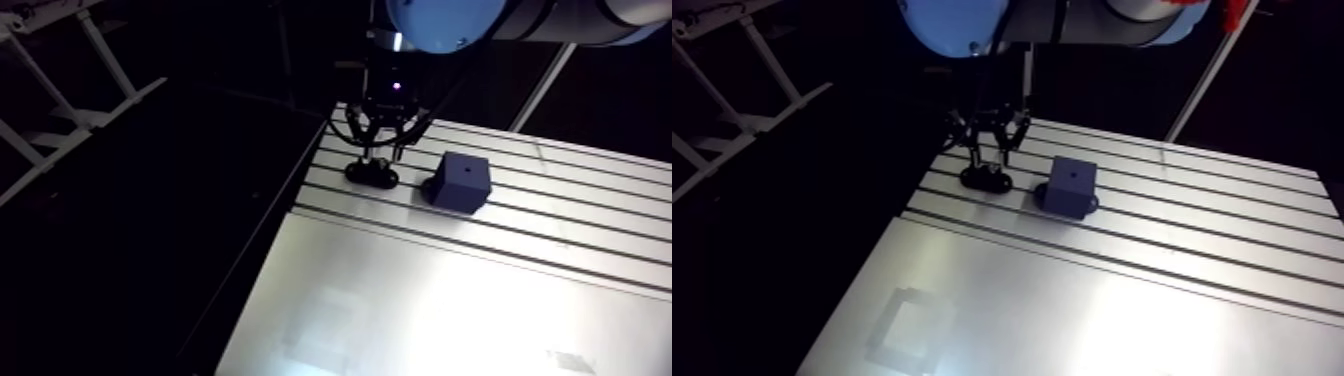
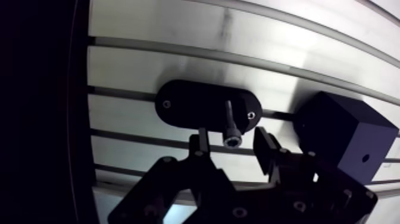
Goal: Pick up the M10 bolt and insert it into the hole until fully seated.
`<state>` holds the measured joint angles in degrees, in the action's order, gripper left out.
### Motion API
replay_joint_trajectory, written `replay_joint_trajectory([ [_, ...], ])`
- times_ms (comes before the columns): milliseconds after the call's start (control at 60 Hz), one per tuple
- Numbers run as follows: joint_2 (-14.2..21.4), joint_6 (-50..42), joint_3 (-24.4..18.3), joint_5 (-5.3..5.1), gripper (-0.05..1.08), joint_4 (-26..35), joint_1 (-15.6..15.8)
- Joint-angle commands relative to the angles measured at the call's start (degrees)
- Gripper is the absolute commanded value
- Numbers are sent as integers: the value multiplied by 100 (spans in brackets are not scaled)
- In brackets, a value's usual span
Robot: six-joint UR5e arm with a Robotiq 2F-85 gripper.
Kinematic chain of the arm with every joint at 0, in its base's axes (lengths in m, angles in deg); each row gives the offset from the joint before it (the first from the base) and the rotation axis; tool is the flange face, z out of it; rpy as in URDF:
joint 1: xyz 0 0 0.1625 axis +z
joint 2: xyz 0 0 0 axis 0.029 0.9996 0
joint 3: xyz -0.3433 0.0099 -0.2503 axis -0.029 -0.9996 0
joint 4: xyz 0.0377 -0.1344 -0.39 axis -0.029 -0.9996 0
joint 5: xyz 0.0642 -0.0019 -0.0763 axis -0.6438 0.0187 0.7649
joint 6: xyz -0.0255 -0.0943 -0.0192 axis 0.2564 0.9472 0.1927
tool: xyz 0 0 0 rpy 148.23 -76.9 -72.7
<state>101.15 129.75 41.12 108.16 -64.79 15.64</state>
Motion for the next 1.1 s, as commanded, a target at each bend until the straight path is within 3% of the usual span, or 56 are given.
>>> replay_joint_trajectory([
  [17,-32,-30,9,60,49,-3,0],
  [1100,-77,-22,-34,52,51,5,0],
])
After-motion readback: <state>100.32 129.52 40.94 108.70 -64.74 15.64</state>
